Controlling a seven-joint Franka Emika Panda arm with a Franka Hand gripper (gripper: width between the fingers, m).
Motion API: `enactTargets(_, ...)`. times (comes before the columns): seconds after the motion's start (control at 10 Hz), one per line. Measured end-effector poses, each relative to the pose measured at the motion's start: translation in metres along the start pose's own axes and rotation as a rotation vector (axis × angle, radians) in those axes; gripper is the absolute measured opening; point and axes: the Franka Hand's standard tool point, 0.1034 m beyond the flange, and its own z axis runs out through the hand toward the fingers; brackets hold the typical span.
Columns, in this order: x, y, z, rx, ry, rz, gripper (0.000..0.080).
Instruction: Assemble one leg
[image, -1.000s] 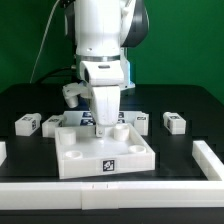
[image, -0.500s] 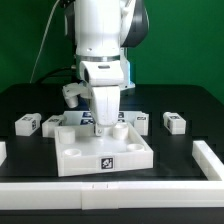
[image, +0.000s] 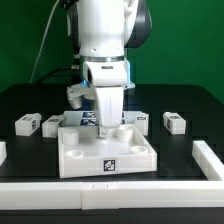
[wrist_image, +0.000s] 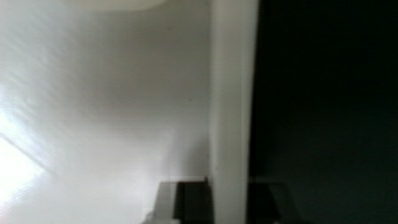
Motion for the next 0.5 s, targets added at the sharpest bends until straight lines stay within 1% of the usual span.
enactTargets(0.1, 0.008, 0.010, 0.000, -0.011, 0.004, 0.017, 0.0058)
enactTargets(0.3, 0.025, 0.026, 0.000, -0.028, 0.017, 0.016, 0.0058)
enactTargets(0.4, 0.039, 0.033, 0.000, -0.035, 0.024, 0.029, 0.0058)
enactTargets(0.5, 0.052, 0.040, 0.000, -0.034, 0.024, 0.055, 0.0058)
